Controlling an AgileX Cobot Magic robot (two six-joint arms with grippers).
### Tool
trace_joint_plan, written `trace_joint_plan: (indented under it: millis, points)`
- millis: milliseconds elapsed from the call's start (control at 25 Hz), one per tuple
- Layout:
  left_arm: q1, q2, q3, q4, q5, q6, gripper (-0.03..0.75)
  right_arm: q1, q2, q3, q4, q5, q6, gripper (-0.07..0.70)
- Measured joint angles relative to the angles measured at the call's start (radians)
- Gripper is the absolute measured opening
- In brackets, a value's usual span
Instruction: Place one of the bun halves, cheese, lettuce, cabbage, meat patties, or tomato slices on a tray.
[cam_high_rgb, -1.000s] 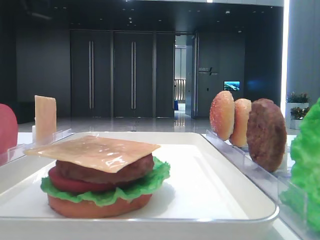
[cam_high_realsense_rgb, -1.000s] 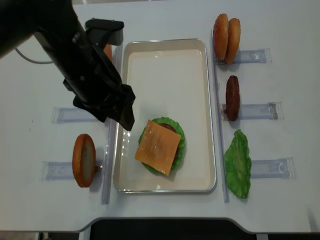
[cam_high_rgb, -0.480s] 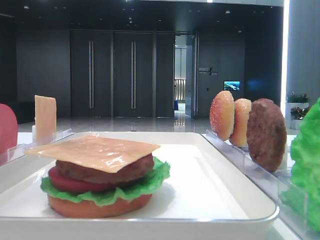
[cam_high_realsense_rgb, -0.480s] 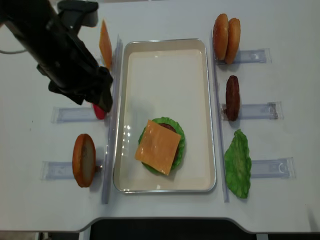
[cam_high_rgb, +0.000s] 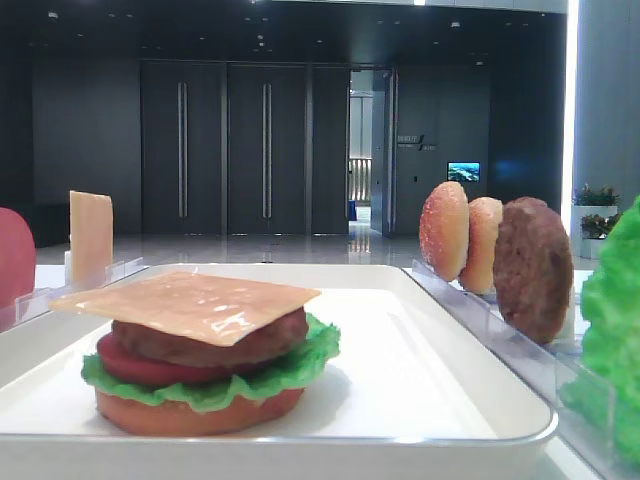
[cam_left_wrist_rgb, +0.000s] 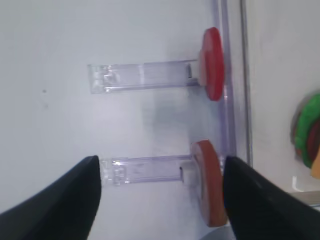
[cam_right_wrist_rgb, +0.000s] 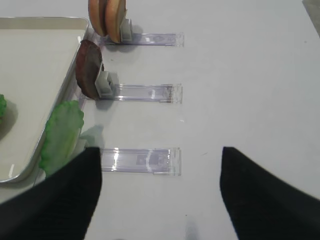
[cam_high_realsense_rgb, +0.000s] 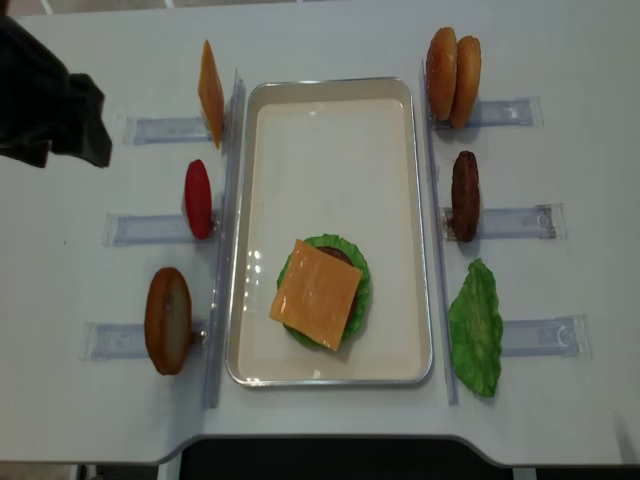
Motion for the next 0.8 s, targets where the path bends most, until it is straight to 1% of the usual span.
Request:
trace_joint_plan:
  millis: [160, 200, 280, 360, 560, 640, 800]
  points:
    - [0.143, -0.046, 0.0, 0.003, 0.006, 0.047, 0.579, 0.0, 0.0, 0.0, 0.0, 0.0, 0.0, 0.478]
    - [0.171, -0.056, 0.0, 0.009, 0.007, 0.051, 0.579, 0.0, 0.0, 0.0, 0.0, 0.0, 0.0, 0.478]
    - [0.205, -0.065, 0.0, 0.011, 0.009, 0.058, 0.579, 0.0, 0.0, 0.0, 0.0, 0.0, 0.0, 0.478]
    - [0.218, -0.065, 0.0, 0.011, 0.009, 0.064, 0.579, 0.0, 0.0, 0.0, 0.0, 0.0, 0.0, 0.478]
    - [0.22, -0.089, 0.017, -0.007, 0.009, 0.071, 0.579, 0.0, 0.0, 0.0, 0.0, 0.0, 0.0, 0.478]
    - [0.22, -0.133, 0.059, -0.022, 0.009, 0.09, 0.579, 0.0, 0.0, 0.0, 0.0, 0.0, 0.0, 0.478]
    - [0.22, -0.28, 0.169, -0.036, 0.01, 0.106, 0.579, 0.0, 0.0, 0.0, 0.0, 0.0, 0.0, 0.478]
